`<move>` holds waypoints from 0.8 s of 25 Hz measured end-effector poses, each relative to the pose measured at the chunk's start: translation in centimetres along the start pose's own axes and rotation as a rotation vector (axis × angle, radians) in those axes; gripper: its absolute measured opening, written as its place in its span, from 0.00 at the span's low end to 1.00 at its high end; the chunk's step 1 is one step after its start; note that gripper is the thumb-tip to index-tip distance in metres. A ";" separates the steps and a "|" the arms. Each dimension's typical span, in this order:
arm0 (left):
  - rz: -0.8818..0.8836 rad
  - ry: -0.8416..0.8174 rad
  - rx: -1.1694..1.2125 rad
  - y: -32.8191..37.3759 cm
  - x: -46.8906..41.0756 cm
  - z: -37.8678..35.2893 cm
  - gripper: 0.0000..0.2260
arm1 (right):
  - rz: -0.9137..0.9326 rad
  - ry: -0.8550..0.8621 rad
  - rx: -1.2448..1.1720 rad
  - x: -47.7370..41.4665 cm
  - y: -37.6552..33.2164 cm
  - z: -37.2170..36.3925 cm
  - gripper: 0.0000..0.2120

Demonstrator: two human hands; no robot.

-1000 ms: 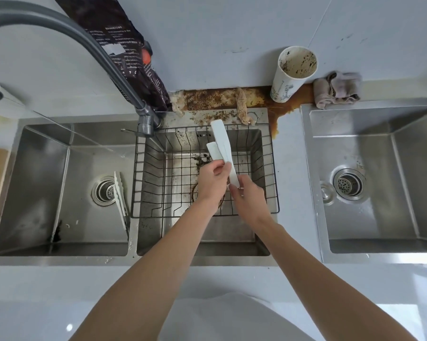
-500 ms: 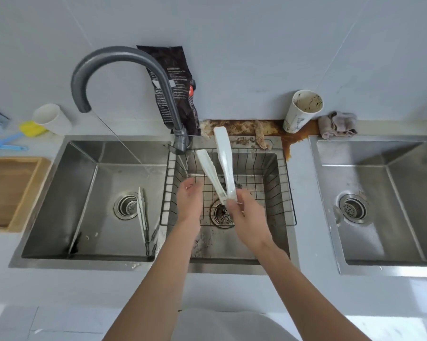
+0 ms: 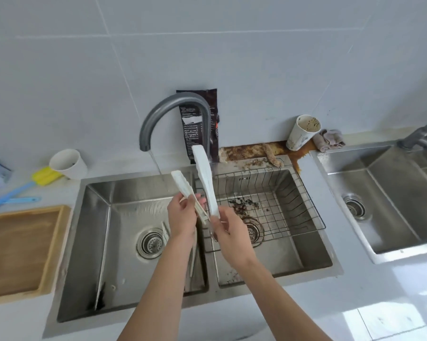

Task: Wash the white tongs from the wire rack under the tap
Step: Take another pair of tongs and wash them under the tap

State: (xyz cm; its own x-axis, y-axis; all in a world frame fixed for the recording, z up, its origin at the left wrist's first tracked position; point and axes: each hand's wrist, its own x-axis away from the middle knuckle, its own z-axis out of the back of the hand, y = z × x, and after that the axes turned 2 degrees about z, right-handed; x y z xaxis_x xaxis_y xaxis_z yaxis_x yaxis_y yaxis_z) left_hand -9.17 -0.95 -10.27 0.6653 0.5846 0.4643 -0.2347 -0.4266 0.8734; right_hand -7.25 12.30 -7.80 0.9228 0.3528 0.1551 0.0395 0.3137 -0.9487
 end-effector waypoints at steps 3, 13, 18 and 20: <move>0.008 -0.012 -0.009 0.8 -0.6 2.9 0.09 | -0.127 0.001 -0.165 0.7 -1.8 -3.7 0.06; 0.034 0.004 0.037 3.1 -1.0 4.6 0.07 | -0.325 -0.086 -0.484 0.8 -4.2 -5.6 0.11; 0.002 0.039 -0.010 5.3 -1.7 2.7 0.13 | -0.346 -0.117 -0.601 -0.3 -5.3 -4.8 0.13; 0.012 0.033 -0.073 6.1 -2.4 1.7 0.12 | -0.343 -0.074 -0.609 -0.8 -5.7 -5.0 0.13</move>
State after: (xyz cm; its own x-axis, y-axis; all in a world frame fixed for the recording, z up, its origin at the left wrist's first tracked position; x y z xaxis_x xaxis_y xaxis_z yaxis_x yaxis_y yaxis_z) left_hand -11.03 -6.12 -6.34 0.6385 0.6029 0.4783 -0.2944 -0.3829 0.8756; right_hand -6.23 5.80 -3.87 0.7921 0.3878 0.4714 0.5515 -0.1235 -0.8250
